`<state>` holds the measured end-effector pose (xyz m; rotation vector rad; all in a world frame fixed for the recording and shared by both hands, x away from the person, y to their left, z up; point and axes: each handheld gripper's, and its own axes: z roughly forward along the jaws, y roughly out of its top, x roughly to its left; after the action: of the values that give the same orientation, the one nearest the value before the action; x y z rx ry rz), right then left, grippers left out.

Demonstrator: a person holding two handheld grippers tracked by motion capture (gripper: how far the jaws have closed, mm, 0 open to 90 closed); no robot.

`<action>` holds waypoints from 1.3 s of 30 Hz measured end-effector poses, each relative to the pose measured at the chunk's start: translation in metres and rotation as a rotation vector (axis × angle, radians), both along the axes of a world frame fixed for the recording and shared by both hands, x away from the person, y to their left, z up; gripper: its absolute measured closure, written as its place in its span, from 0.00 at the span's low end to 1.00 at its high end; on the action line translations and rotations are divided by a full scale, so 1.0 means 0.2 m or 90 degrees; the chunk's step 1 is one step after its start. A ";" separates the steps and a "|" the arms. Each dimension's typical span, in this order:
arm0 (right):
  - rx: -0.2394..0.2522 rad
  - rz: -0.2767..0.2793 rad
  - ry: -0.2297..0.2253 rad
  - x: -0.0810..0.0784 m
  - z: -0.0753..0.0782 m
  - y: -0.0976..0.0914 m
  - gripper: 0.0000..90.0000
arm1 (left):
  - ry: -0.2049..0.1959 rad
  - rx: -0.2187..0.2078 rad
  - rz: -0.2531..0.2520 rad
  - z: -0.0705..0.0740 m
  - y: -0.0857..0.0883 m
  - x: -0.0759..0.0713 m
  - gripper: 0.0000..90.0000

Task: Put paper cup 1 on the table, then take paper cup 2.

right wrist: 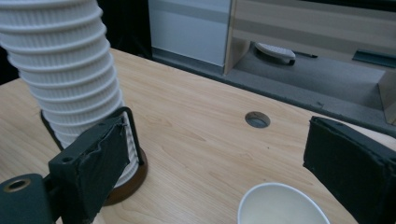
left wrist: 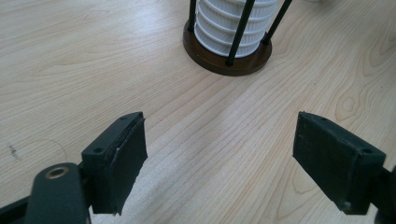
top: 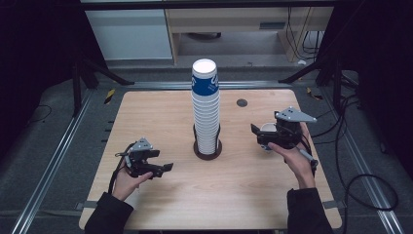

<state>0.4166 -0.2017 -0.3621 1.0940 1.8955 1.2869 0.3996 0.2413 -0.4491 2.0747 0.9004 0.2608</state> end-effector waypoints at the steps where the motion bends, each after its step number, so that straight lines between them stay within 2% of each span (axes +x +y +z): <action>1: 0.001 0.004 -0.005 -0.01 0.01 0.01 0.07 | 0.000 0.000 0.000 0.00 0.00 0.00 0.19; 10: 0.007 0.042 -0.036 -0.04 0.10 0.08 0.07 | 0.002 0.003 -0.005 0.00 -0.01 0.00 0.18; 17: 0.010 0.056 -0.053 -0.06 0.17 0.11 0.07 | 0.003 0.001 -0.004 0.00 -0.01 0.00 0.18; 27: 0.054 0.089 -0.068 -0.05 0.27 0.16 0.07 | 0.004 0.006 -0.007 -0.01 -0.02 0.00 0.18; 35: 0.085 0.125 -0.081 -0.04 0.35 0.23 0.07 | 0.006 0.004 -0.007 -0.01 -0.01 0.01 0.18; 39: 0.087 0.138 -0.087 -0.03 0.38 0.27 0.07 | 0.005 0.004 -0.004 -0.01 -0.01 0.00 0.18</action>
<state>0.4104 -0.1468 -0.2856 0.8593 1.8857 1.5902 0.4005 0.2398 -0.4512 2.0855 0.8984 0.2519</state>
